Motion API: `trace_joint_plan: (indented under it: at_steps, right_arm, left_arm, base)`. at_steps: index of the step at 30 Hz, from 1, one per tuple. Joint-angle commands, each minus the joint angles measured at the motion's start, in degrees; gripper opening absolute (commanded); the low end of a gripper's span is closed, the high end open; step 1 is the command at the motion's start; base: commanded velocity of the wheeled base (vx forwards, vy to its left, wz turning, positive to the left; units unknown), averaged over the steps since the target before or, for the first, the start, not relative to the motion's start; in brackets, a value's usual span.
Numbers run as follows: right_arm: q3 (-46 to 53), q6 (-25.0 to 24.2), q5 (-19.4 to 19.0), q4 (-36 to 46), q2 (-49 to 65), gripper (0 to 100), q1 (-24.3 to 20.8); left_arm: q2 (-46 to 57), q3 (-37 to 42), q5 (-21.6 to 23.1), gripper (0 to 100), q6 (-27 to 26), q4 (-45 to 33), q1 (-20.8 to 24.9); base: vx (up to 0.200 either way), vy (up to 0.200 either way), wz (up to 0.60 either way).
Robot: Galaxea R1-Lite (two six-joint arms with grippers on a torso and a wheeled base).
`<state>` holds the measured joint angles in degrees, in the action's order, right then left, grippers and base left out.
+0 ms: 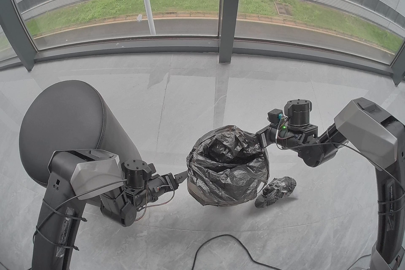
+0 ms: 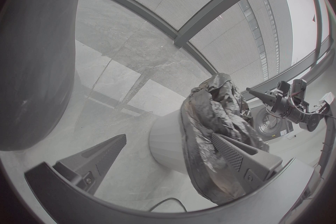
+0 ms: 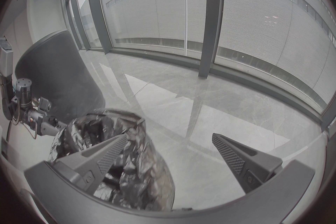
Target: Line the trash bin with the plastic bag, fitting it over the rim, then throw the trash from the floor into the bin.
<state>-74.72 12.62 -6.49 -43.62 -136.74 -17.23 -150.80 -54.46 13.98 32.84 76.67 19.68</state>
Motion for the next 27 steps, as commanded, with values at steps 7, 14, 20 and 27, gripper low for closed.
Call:
trace_joint_plan:
  at_steps: [7,14,20,27]
  right_arm:
    - [17.85,0.04,-3.27,-6.57,10.53,100,-1.58]
    - [18.11,-0.05,-3.18,-6.74,10.79,100,-3.87]
    - [18.82,-0.05,-3.27,-6.74,10.79,100,-5.71]
    - [22.86,0.13,-3.18,-6.74,10.18,100,-11.95]
  left_arm:
    - [10.44,9.46,-0.54,100,5.57,2.79,0.72]
    - [11.32,13.59,-0.71,100,6.97,7.44,3.53]
    - [11.58,16.57,-0.89,100,9.08,11.14,4.93]
    - [11.67,16.93,-2.56,100,8.99,11.75,5.02]
  base:
    - [0.0,0.0,0.0]
    - [-0.029,0.0,0.0]
    - [-0.2,0.0,0.0]
    - [-0.143,0.0,0.0]
